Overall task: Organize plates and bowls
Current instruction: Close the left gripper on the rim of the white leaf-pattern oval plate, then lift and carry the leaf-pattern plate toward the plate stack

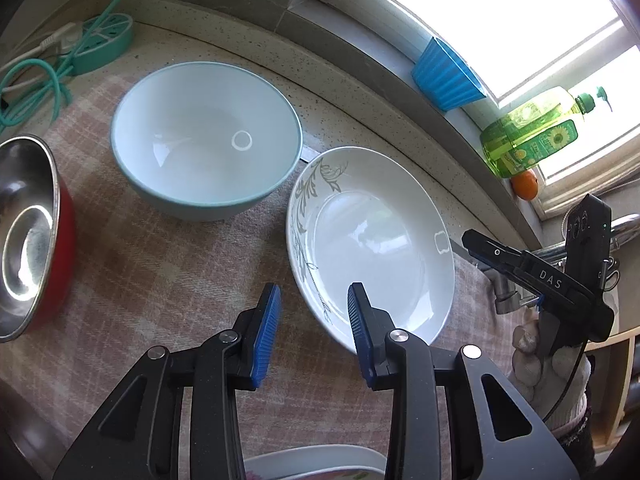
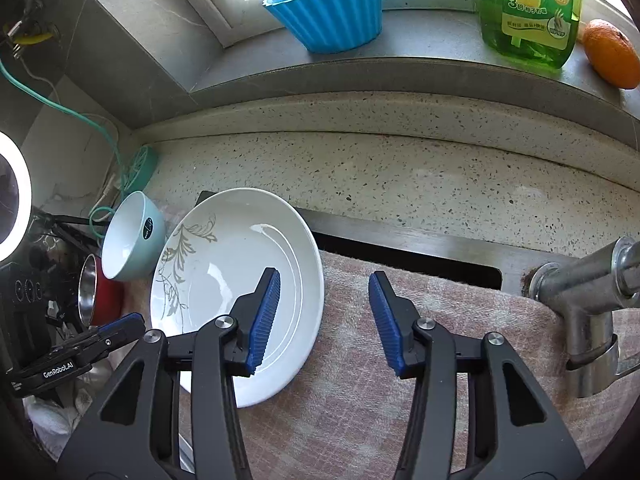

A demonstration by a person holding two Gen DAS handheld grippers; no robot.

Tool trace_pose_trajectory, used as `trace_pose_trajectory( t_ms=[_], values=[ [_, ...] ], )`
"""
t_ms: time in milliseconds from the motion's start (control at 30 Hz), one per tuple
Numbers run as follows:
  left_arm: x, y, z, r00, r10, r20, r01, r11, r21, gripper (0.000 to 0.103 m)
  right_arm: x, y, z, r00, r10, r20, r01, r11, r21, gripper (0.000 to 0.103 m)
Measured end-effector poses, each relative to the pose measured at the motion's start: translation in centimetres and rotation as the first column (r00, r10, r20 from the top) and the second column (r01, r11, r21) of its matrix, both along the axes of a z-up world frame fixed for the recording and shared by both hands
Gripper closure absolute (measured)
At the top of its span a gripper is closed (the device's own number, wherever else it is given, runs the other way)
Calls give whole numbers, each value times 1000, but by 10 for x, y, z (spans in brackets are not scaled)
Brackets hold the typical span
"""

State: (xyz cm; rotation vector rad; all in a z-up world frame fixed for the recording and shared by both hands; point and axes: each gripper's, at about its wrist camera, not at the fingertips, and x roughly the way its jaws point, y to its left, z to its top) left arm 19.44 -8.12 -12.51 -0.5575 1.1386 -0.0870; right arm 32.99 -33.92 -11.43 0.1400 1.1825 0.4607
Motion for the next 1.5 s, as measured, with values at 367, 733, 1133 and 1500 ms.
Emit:
trace_pose_trajectory(
  t_ms=[367,733,1133,1500],
  values=[
    [13,-2,-11,1000,-4,-23,4,1000,10,80,15,5,-14,999,21,-48,-21,1000,11,69],
    [18,-2,-19,999,-16,-40,17,1000,18,91,18,16,-26,995,62,-82,-63,998,-12,91],
    [19,-6,-17,999,-29,-35,31,999,41,91,10,32,-24,995,93,-48,-96,992,-76,95],
    [1,-7,-9,999,-44,-25,45,998,40,91,-15,22,-12,995,97,-35,-99,991,-85,95]
  ],
)
